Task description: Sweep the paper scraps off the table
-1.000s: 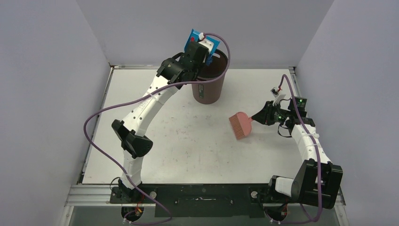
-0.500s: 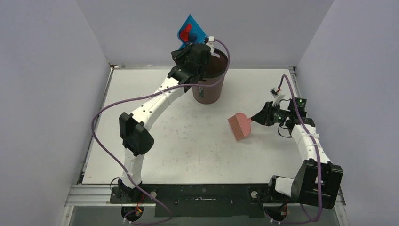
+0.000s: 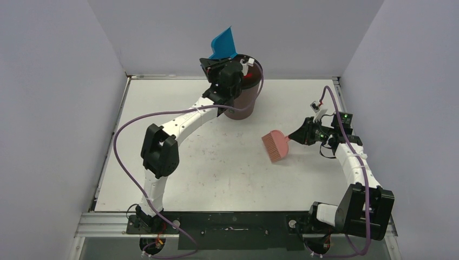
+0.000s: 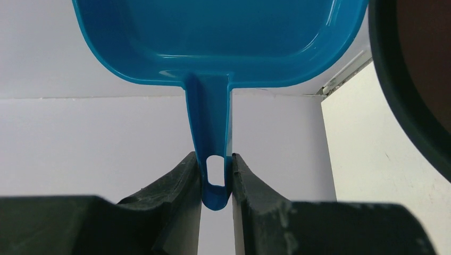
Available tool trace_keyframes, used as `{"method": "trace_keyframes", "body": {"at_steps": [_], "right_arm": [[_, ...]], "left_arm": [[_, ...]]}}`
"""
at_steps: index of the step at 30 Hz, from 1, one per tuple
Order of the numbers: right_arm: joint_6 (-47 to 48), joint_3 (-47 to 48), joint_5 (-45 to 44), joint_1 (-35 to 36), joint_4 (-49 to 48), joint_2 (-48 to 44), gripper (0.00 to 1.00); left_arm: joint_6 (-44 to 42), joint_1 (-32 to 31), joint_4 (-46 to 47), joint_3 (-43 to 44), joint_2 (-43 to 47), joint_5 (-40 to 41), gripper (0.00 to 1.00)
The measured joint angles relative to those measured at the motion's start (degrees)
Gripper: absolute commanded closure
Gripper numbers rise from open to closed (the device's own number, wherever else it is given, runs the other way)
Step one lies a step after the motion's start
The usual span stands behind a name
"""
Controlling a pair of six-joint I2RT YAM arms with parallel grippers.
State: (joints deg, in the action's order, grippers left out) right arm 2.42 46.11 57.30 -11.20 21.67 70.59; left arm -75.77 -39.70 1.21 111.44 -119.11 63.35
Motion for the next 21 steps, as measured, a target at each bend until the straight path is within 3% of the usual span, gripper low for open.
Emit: {"method": "trace_keyframes", "body": {"at_steps": [8, 21], "right_arm": [[0.1, 0.0, 0.0, 0.0, 0.0, 0.0, 0.95], [0.1, 0.0, 0.1, 0.0, 0.0, 0.0, 0.95]], "left_arm": [[-9.0, 0.0, 10.4, -6.4, 0.7, -1.7, 1.00], [-9.7, -0.2, 15.7, -6.6, 2.4, -2.0, 1.00]]}}
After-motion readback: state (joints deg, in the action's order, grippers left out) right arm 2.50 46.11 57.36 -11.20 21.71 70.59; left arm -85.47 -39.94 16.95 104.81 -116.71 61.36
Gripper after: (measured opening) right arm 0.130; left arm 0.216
